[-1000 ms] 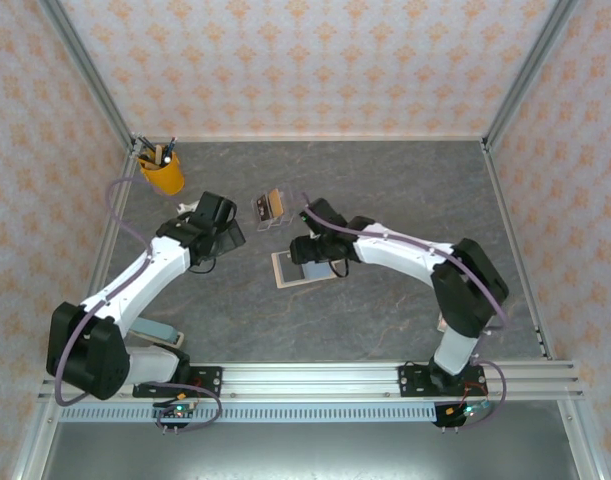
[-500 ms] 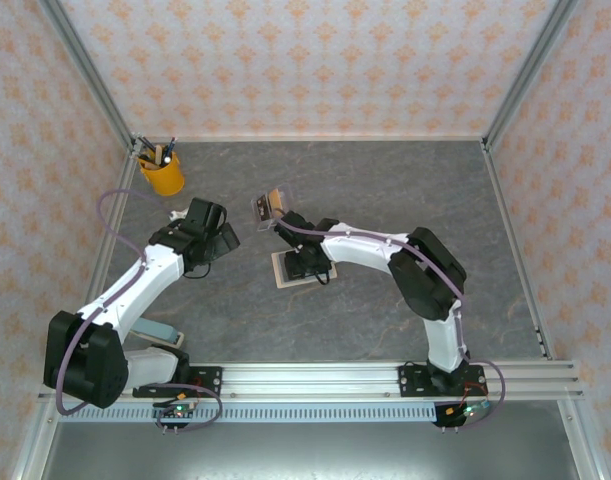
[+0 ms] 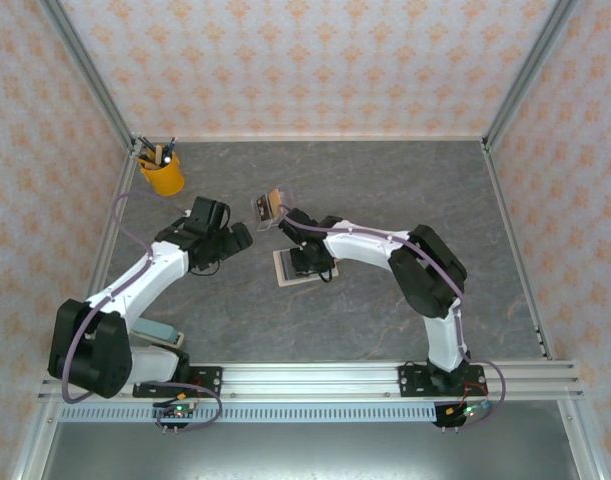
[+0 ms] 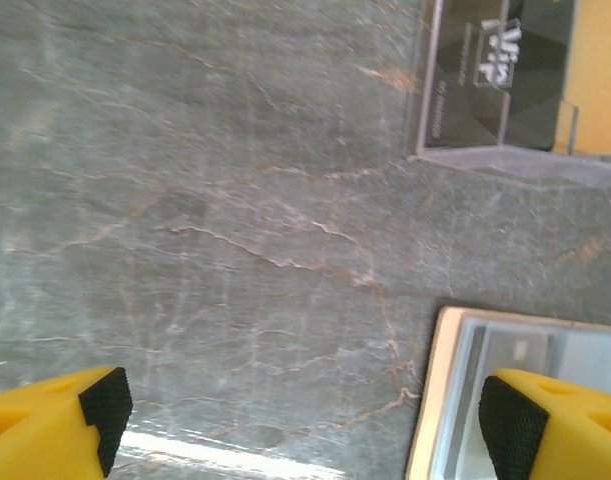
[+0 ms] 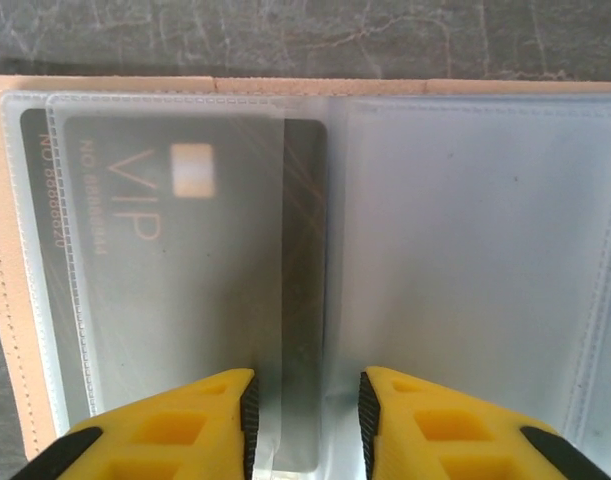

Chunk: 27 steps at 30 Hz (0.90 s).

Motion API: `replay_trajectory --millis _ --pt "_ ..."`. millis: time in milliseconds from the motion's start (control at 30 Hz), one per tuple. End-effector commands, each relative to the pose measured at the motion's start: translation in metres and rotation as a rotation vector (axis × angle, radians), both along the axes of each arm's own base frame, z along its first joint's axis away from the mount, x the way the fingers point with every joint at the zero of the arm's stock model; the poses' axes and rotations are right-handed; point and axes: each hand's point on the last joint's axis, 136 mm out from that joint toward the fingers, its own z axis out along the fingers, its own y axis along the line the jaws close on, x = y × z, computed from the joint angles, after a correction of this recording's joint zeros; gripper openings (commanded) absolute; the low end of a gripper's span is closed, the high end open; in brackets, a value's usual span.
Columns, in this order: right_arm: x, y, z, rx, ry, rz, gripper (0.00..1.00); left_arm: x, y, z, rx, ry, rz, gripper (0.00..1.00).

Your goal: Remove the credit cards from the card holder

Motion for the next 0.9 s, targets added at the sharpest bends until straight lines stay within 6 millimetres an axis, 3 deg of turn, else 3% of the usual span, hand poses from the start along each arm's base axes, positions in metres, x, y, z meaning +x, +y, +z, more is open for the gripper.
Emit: replay_trajectory --millis 0,167,500,700,867 --pt "-0.005 -0.020 -0.018 -0.047 0.039 -0.038 0.32 0.007 -0.022 -0.002 -0.103 -0.013 -0.058 0.89" --pt "-0.005 -0.024 -0.020 -0.041 0.046 -0.053 0.31 0.011 -0.051 -0.008 -0.202 -0.014 -0.116 0.82" --pt "-0.005 -0.027 -0.023 -0.023 0.055 -0.078 0.30 0.015 -0.110 -0.028 -0.298 0.044 -0.212 0.55" --pt "-0.006 -0.029 -0.024 -0.009 0.060 -0.091 0.29 0.019 -0.130 -0.037 -0.334 0.071 -0.237 0.44" --pt "-0.007 -0.029 -0.025 0.003 0.067 -0.098 0.29 0.021 -0.133 -0.047 -0.321 0.098 -0.228 0.34"
